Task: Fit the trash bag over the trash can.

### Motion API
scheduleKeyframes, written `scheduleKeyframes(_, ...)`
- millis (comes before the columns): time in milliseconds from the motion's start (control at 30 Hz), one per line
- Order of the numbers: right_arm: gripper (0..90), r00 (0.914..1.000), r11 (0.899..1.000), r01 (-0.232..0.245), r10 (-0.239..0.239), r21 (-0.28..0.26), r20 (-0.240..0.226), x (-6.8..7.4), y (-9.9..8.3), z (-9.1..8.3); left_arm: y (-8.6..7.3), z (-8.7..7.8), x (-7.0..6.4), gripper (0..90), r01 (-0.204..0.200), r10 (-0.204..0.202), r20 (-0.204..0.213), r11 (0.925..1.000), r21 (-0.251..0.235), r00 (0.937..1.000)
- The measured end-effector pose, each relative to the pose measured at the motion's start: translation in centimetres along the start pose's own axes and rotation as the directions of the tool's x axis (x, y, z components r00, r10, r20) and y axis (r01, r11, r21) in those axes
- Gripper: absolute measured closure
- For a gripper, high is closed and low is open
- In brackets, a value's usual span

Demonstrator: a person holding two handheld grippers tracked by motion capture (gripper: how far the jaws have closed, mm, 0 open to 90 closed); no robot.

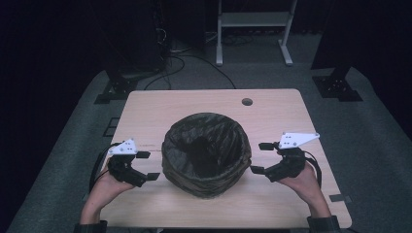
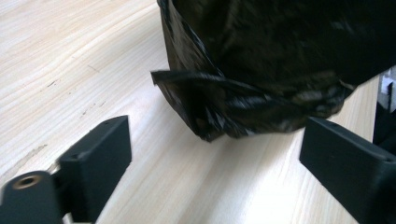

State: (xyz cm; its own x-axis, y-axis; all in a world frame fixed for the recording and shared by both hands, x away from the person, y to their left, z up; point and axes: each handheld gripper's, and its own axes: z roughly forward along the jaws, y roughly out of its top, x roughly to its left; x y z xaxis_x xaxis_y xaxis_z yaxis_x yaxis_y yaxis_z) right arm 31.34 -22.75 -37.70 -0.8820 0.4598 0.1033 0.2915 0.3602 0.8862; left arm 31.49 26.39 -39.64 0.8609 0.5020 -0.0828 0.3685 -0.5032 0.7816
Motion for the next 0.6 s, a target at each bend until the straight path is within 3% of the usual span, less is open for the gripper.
scheduleKeyframes(133,9.2,0.9993,0.999,0.037,-0.037,-0.012,0.000,0.6,1.1,-0.4,-1.3,0.0,-0.4,0.0,-0.031,0.031,-0.016,0.9994,0.018,0.9994)
scheduleKeyframes(400,9.3,0.9974,0.997,0.071,-0.071,-0.031,0.014,1.1,3.2,-1.2,-3.8,1.1,-1.3,0.0,-0.063,0.066,-0.053,0.9970,0.043,0.9964)
scheduleKeyframes(600,9.3,0.9959,0.995,0.090,-0.090,-0.044,0.013,1.5,4.9,-1.6,-5.2,3.0,-1.7,0.0,-0.079,0.090,-0.096,0.9897,0.119,0.9913)
